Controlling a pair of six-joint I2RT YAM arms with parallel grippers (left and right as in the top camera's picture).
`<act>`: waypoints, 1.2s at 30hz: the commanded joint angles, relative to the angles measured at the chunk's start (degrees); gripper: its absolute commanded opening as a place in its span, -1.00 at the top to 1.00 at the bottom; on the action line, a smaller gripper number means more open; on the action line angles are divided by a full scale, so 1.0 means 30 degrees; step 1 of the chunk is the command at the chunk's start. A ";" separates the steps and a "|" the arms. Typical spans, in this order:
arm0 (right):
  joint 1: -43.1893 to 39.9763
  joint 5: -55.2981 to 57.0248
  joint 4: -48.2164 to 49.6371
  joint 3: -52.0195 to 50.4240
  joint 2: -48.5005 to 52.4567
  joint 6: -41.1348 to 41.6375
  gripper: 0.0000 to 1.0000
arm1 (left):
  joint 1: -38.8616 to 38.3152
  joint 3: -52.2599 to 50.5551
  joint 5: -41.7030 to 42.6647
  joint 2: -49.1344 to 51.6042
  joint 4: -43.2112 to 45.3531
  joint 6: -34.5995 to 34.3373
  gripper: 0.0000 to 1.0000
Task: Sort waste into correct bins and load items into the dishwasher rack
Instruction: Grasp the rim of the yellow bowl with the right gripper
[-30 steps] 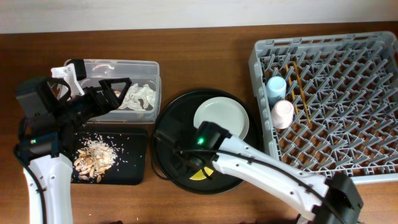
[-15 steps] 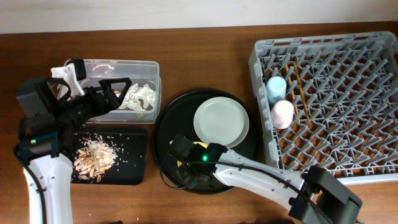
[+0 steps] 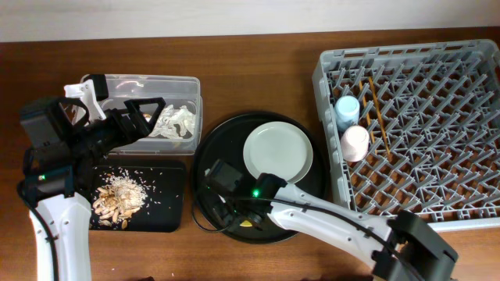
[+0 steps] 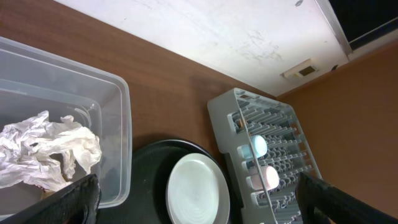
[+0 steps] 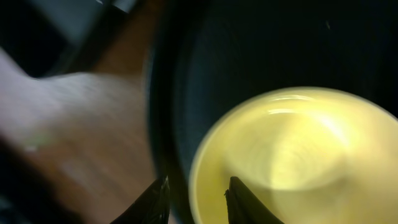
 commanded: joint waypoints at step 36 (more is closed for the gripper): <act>0.0087 -0.0656 -0.0991 -0.1814 0.0262 0.0153 0.91 | 0.0080 0.0313 0.0270 -0.0189 0.0015 -0.0175 -0.98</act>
